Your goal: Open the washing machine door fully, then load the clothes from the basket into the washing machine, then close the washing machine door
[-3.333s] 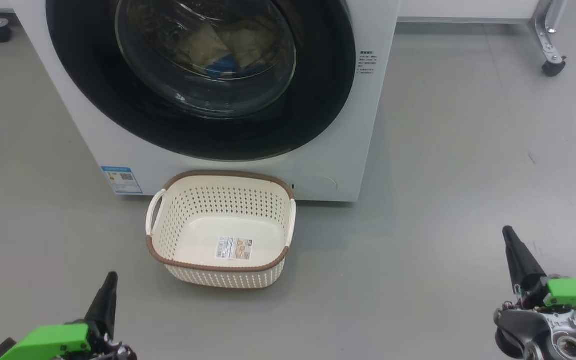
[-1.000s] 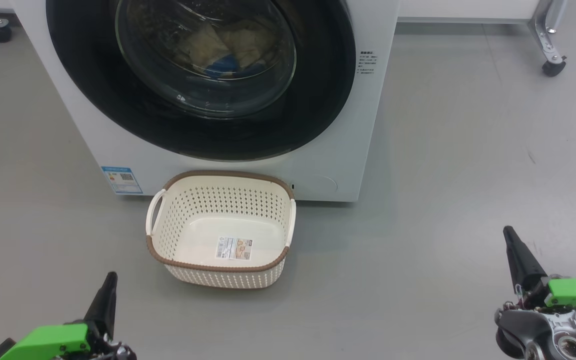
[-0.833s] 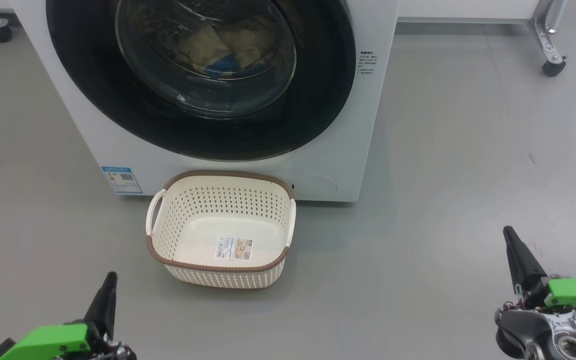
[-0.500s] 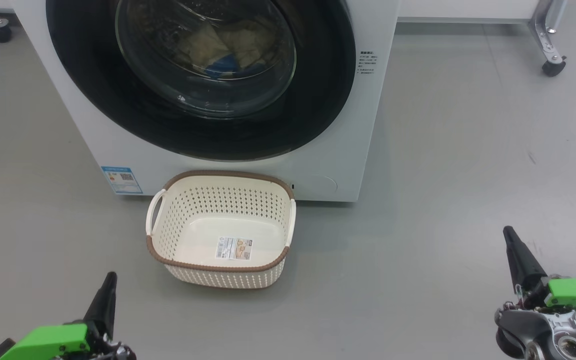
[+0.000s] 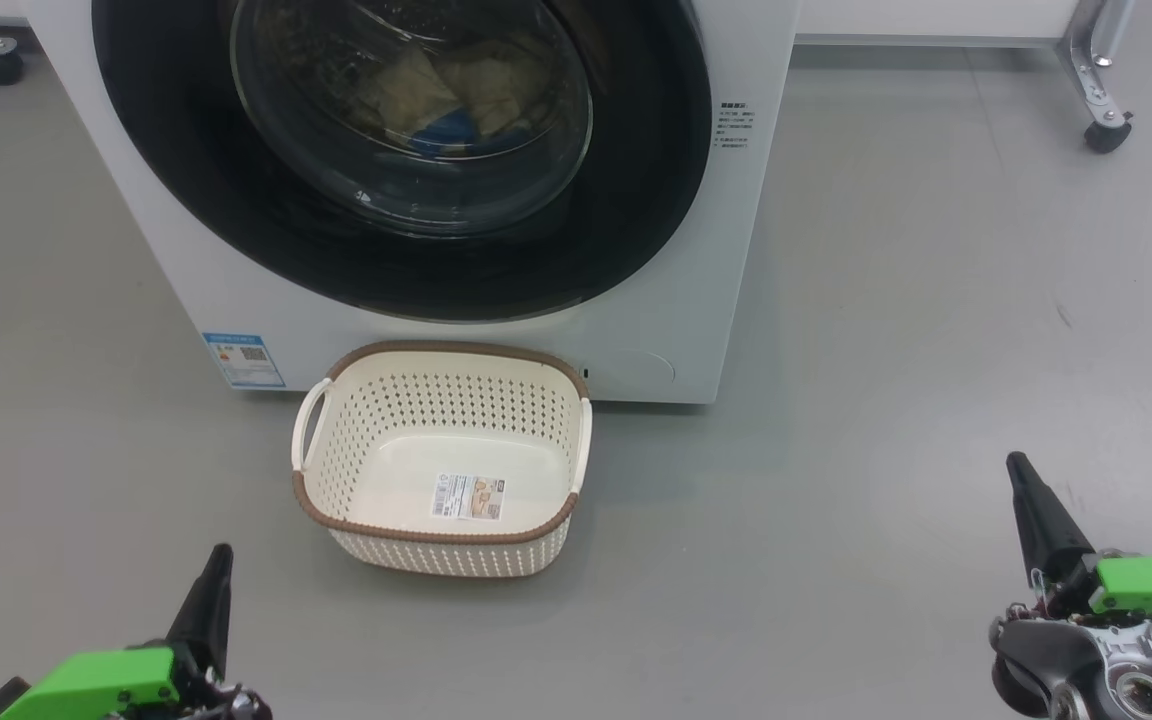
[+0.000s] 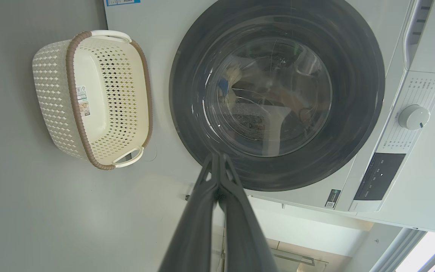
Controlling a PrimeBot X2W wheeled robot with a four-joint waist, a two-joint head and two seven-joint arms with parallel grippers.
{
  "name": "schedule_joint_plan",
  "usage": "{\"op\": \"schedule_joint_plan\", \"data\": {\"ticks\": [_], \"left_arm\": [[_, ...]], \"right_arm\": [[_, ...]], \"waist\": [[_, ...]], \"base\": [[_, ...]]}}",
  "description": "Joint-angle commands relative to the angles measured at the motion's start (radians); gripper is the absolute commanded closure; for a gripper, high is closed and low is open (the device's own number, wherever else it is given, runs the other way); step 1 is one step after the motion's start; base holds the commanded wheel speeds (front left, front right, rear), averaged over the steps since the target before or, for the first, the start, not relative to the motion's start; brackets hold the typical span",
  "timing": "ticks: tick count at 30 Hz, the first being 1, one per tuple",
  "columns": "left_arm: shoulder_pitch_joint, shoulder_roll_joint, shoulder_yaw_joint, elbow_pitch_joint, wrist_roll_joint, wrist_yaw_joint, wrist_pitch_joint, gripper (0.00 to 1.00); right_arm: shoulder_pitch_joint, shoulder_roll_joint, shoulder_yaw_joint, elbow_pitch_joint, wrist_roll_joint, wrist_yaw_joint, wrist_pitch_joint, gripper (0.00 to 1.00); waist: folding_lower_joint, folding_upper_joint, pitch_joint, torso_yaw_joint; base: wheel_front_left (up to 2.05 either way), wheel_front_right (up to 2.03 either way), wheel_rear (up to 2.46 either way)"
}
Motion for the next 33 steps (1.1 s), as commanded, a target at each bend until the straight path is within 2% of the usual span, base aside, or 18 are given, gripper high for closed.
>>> {"op": "schedule_joint_plan", "data": {"ticks": [1,33], "left_arm": [[-0.051,0.007,0.036,-0.028,0.01,-0.001,0.006,1.0],[-0.051,0.007,0.037,-0.028,0.011,-0.001,0.007,1.0]], "right_arm": [[-0.055,-0.017,0.015,-0.031,-0.002,-0.003,0.006,1.0],[-0.055,-0.017,0.015,-0.031,-0.002,-0.003,0.006,1.0]], "waist": [[0.0,0.0,0.0,0.0],[0.0,0.0,0.0,0.0]], "base": [[0.0,0.0,0.0],[0.0,0.0,0.0]]}}
